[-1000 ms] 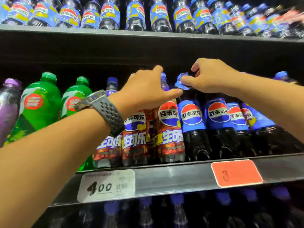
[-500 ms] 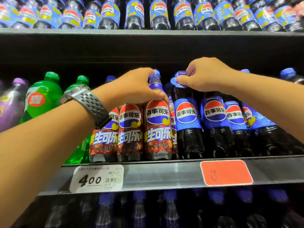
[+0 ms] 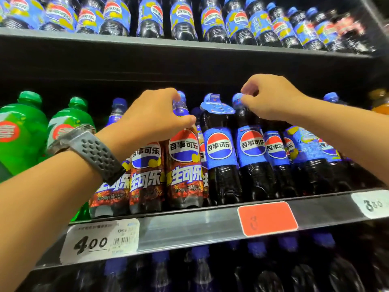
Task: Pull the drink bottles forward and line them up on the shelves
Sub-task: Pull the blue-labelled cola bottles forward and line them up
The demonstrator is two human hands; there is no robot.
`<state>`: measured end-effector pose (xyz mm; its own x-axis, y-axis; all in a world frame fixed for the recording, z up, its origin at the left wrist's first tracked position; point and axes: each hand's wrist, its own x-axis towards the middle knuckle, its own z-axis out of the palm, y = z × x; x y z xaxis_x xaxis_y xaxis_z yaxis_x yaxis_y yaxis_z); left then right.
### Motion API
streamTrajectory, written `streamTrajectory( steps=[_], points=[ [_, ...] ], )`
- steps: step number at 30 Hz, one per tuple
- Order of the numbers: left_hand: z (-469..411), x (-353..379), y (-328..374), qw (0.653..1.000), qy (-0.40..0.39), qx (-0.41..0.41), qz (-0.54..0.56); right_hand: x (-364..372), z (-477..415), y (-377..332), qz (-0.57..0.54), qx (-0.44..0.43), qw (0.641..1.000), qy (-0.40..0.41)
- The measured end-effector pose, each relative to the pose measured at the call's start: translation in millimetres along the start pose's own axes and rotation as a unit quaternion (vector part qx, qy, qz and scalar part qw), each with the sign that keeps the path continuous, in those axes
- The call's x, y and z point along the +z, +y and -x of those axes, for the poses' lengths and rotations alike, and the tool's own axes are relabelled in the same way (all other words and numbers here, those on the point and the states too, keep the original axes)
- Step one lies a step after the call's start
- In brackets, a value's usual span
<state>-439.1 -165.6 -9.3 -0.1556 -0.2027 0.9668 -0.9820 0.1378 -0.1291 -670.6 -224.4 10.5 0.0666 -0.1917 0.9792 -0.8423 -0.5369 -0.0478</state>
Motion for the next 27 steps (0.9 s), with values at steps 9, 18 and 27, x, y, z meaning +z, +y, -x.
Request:
streamTrajectory(
  steps=[9,18,27],
  points=[
    [-17.0,15.7,43.8,0.996,0.036,0.076,0.014,3.3,0.4,22.5,-0.06,0.035,0.994,-0.084],
    [-33.9,23.6,84.0,0.996,-0.084,-0.013,-0.002,7.4,-11.9,39.7,-0.052,-0.029,0.993,-0.104],
    [-28.3,18.1,83.0,0.991,-0.13,-0.003,-0.016,15.6,-16.0,48.6,-0.103,-0.036,0.986,-0.125]
  ],
)
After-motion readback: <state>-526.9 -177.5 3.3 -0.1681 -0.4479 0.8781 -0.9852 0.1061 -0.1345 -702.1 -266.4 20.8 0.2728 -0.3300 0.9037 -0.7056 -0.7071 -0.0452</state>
